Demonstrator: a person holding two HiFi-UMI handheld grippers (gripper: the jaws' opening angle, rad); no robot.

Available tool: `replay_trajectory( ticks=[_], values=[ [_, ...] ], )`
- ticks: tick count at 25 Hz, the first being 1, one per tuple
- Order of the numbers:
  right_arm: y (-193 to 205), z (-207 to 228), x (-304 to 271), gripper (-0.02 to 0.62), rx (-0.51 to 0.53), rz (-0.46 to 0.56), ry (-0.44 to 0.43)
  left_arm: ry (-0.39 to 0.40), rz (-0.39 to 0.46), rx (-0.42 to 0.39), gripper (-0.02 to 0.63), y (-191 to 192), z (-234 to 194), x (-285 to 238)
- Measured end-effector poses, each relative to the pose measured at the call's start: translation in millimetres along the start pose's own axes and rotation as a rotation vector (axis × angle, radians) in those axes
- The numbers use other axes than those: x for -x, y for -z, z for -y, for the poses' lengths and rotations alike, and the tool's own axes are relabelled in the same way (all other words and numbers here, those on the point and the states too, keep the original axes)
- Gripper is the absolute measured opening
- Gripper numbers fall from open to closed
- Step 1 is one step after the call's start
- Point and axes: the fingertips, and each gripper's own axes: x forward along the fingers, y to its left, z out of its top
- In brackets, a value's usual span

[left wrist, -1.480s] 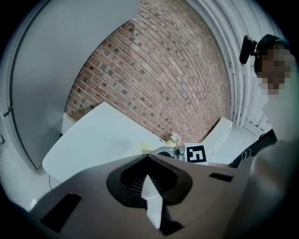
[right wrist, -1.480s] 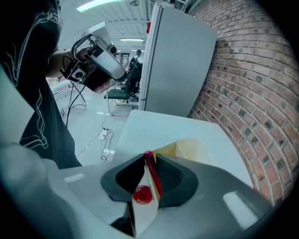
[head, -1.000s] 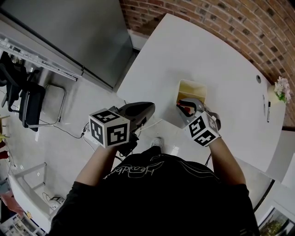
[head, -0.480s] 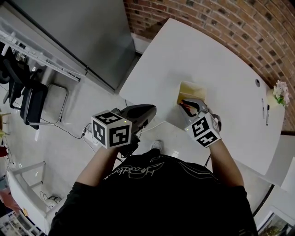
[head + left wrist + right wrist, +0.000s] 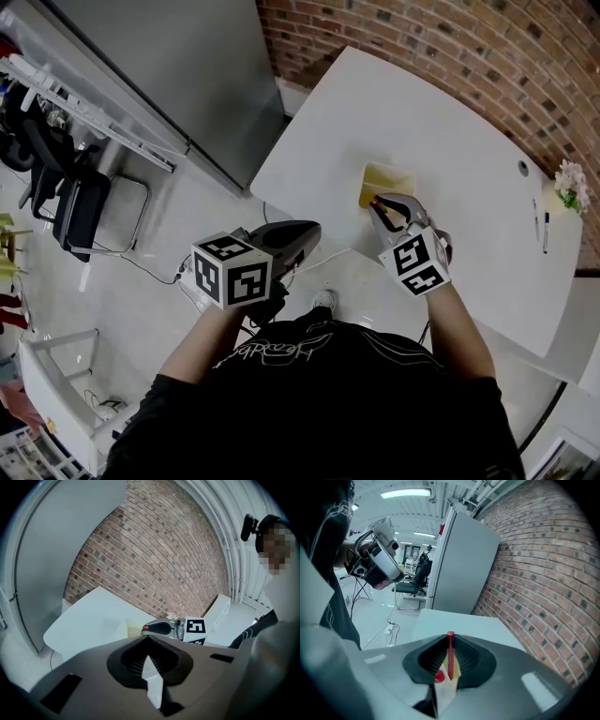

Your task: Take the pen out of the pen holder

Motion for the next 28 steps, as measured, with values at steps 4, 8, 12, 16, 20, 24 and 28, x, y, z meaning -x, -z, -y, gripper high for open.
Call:
replay_trajectory(
  ticks=[4, 8, 12, 16, 20, 24, 28],
  values=[
    [-17.3, 7.4, 15.3, 0.051, 0.002, 0.054, 0.045, -0.007, 0.007, -0.019, 0.003, 1.0, 14.0, 6.2],
    [-35.1, 8.7, 31.3, 0.051, 0.007, 0.106, 0.067, -0.017, 0.018, -0.043, 0.003, -0.6, 26.8, 12.6],
    [-48.4, 4.2, 50.1, 0.051, -0.002, 0.162, 0.072, -0.029, 0.039, -0.070, 0.003, -2.4, 40.5, 21.1],
    [-62.4, 0.1, 74.3, 0.051, -0.028, 0.222, 0.075, -0.040, 0.059, -0.094, 0.003, -3.1, 57.0, 29.4],
    [-77.0, -5.1, 103.9, 0.051, -0.024, 0.270, 0.093, -0.038, 0.070, -0.125, 0.003, 0.1, 80.3, 34.8],
    [-93.7, -12.2, 136.3, 0.051, -0.029, 0.335, 0.101, -0.023, 0.092, -0.164, 0.003, -0.5, 106.0, 39.7],
    [-105.9, -20.2, 168.1, 0.051, -0.051, 0.394, 0.094, -0.015, 0.125, -0.190, 0.003, -2.8, 127.3, 48.1]
  ],
)
